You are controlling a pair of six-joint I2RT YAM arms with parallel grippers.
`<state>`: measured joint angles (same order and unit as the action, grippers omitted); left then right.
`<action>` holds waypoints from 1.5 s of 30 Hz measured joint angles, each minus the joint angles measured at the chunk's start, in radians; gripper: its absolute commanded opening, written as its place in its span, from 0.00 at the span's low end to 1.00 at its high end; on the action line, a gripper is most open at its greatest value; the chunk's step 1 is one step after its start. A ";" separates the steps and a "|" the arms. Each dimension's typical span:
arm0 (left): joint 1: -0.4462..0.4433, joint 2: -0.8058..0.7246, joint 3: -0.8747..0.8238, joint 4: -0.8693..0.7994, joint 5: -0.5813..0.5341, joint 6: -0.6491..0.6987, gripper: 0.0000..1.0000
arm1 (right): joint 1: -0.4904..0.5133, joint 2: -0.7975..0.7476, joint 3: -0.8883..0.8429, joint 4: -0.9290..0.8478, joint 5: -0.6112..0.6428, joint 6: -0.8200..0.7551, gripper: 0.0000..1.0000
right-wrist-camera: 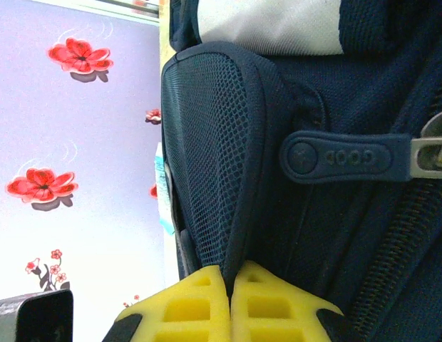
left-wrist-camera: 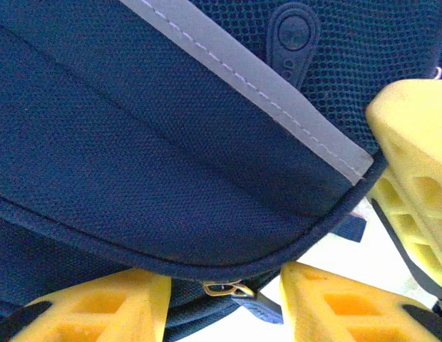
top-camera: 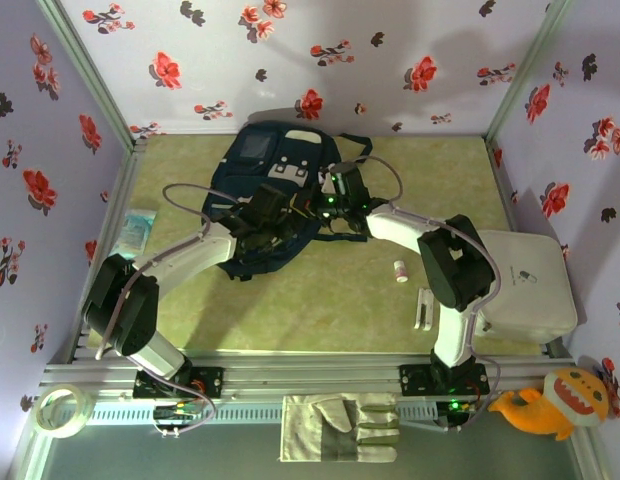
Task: Pack books, pencil case, and school supplies into a backpack
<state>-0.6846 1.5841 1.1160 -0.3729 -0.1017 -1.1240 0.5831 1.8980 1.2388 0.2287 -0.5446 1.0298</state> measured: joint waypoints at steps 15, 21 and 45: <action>-0.003 0.017 0.010 -0.060 -0.022 0.001 0.06 | 0.004 0.000 -0.005 -0.005 0.006 -0.018 0.00; -0.003 0.011 0.010 -0.065 -0.022 0.025 0.00 | 0.004 -0.002 -0.004 -0.026 0.036 -0.035 0.00; 0.025 0.025 0.043 0.074 0.232 0.446 0.00 | -0.180 -0.288 -0.100 -0.259 0.181 -0.175 0.60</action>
<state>-0.6594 1.6089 1.1595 -0.2993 0.1299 -0.6781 0.4030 1.6100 1.1389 -0.0299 -0.3634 0.8547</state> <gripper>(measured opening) 0.051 0.576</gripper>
